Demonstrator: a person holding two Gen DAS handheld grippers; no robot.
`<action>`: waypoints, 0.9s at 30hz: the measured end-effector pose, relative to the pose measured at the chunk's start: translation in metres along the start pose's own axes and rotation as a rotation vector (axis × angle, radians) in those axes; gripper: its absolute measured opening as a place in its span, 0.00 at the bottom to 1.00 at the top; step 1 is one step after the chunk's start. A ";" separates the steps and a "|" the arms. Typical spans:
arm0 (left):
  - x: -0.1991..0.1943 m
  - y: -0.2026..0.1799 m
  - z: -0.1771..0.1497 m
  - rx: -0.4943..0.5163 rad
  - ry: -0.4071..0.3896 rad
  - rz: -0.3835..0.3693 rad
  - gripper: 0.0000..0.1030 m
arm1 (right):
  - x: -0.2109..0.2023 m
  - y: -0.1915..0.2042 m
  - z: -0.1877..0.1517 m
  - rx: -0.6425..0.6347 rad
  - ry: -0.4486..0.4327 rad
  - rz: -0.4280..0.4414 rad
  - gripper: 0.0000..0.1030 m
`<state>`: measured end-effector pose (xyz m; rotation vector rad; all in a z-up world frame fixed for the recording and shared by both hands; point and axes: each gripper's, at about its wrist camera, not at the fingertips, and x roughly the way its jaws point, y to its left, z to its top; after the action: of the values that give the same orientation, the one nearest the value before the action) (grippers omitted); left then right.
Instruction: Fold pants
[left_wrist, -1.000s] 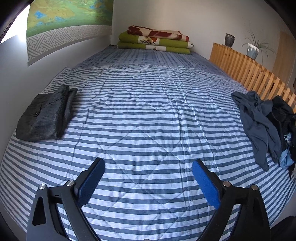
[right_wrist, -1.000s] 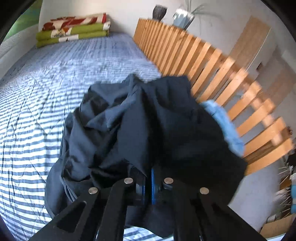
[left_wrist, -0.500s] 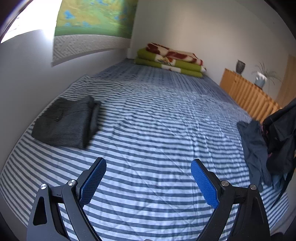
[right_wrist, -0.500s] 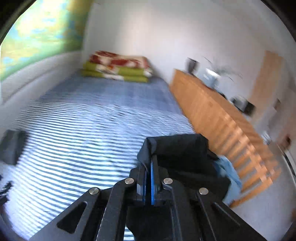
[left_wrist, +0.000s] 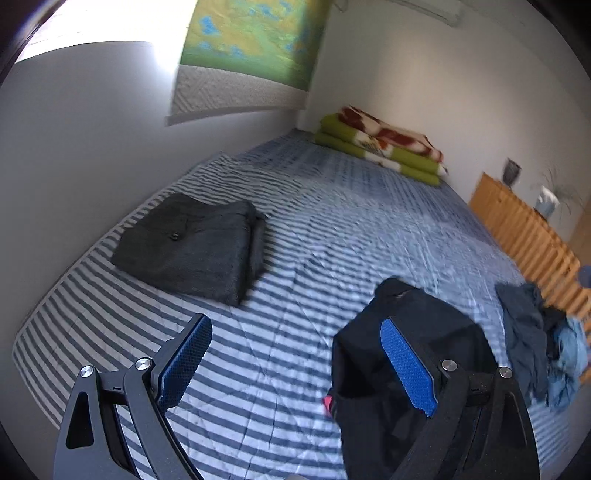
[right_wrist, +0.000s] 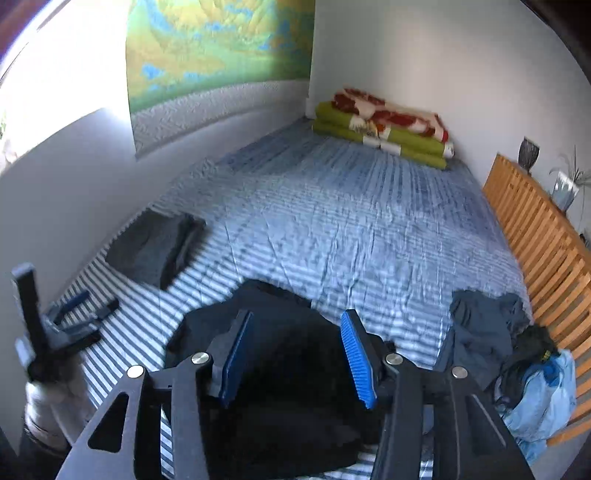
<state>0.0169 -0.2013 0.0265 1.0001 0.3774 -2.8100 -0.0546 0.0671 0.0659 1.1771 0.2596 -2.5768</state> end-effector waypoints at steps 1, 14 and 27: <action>0.002 -0.003 -0.004 0.010 0.017 -0.016 0.92 | 0.009 -0.006 -0.008 0.010 0.019 -0.012 0.49; 0.022 -0.051 -0.035 0.106 0.137 -0.116 0.92 | 0.162 -0.132 -0.088 0.434 0.205 0.069 0.63; 0.032 -0.006 -0.010 0.010 0.115 -0.048 0.92 | 0.165 -0.042 -0.054 0.258 0.186 0.253 0.10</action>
<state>-0.0034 -0.1945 -0.0001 1.1744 0.4054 -2.8067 -0.1332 0.0903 -0.0933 1.4388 -0.1803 -2.3318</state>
